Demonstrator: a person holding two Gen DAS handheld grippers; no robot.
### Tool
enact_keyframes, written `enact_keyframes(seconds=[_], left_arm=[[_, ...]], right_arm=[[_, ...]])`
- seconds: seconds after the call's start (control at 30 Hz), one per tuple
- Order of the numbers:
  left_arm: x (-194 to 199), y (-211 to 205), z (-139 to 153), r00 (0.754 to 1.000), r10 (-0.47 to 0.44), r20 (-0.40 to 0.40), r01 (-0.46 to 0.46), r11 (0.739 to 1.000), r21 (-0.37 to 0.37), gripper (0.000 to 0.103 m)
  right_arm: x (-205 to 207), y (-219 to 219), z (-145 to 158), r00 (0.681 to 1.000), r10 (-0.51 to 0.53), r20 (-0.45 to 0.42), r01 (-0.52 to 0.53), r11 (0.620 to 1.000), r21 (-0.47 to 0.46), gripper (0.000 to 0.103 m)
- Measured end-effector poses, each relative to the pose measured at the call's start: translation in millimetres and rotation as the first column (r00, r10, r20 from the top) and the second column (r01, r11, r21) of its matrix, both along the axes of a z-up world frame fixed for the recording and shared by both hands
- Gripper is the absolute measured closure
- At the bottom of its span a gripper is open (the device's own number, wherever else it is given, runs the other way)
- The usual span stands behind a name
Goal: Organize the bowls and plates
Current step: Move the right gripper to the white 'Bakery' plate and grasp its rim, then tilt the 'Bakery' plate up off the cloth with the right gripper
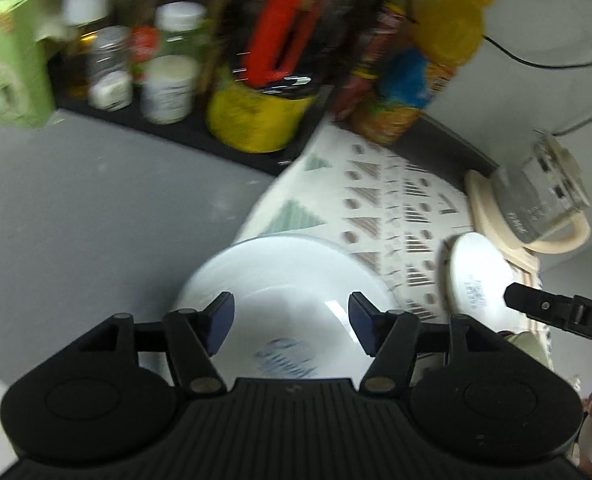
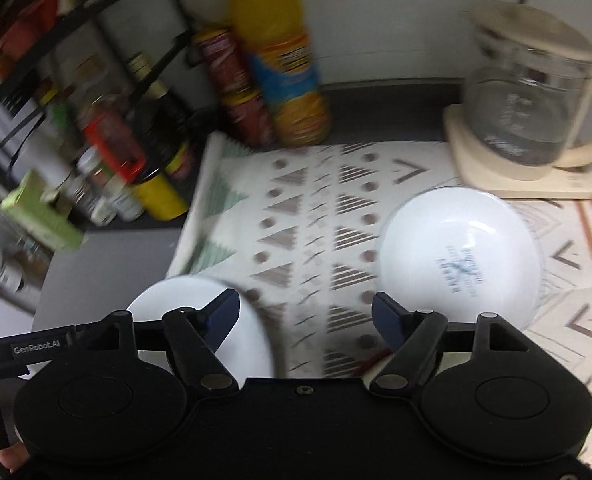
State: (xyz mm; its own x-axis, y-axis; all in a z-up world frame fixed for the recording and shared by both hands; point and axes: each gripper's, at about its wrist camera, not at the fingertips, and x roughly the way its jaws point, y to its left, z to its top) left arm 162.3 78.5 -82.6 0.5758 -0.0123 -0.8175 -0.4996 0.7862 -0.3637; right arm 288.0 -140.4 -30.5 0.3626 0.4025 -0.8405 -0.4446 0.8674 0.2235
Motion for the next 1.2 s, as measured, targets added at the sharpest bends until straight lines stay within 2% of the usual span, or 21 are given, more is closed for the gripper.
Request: enact_keyframes(seconds=[0.1, 0.23, 0.37, 0.47, 0.57, 0.67, 0.77, 0.93, 1.07, 1.2], left_arm=[[28.3, -11.6, 7.6, 0.998, -0.065, 0.015, 0.065, 0.998, -0.008, 0.042], [68.6, -33.2, 8.4, 0.987, -0.158, 0.029, 0.158, 0.987, -0.016, 0.042], [103.8, -58.2, 12.3, 0.973, -0.227, 0.043, 0.227, 0.974, 0.004, 0.042], [129.2, -75.0, 11.8, 0.961, -0.271, 0.050, 0.272, 0.962, -0.015, 0.042], [147.2, -94.3, 2.5, 0.947, -0.318, 0.052, 0.319, 0.947, -0.023, 0.042], [163.5, -110.6, -10.8, 0.935, -0.354, 0.035, 0.355, 0.934, -0.034, 0.042], [179.2, -121.4, -28.0, 0.928, -0.373, 0.004, 0.372, 0.926, -0.058, 0.046], [198.1, -130.1, -45.7, 0.920, -0.389, -0.039, 0.387, 0.920, -0.063, 0.055], [209.8, -132.0, -58.5, 0.918, -0.390, -0.073, 0.383, 0.919, -0.089, 0.070], [217.4, -135.6, -68.3, 0.917, -0.387, -0.098, 0.376, 0.920, -0.112, 0.084]], right_arm=[[9.5, -17.6, 0.6, 0.999, -0.054, 0.004, 0.054, 0.999, -0.001, 0.026], [21.5, -45.8, -5.7, 0.989, -0.148, -0.012, 0.147, 0.989, -0.009, 0.026], [36.0, -76.5, -10.6, 0.969, -0.243, -0.052, 0.244, 0.970, 0.020, 0.026], [46.8, -96.9, -14.5, 0.954, -0.293, -0.066, 0.294, 0.955, 0.021, 0.026], [58.2, -116.2, -22.6, 0.943, -0.321, -0.088, 0.324, 0.946, 0.024, 0.026], [69.7, -135.0, -34.1, 0.923, -0.366, -0.120, 0.369, 0.929, 0.008, 0.026], [81.7, -150.2, -47.4, 0.915, -0.370, -0.158, 0.379, 0.925, 0.030, 0.027], [96.0, -163.7, -78.5, 0.898, -0.373, -0.232, 0.388, 0.921, 0.024, 0.039], [100.6, -166.9, -99.3, 0.892, -0.348, -0.289, 0.371, 0.928, 0.029, 0.053], [106.0, -164.7, -111.4, 0.893, -0.324, -0.313, 0.346, 0.938, 0.018, 0.061]])
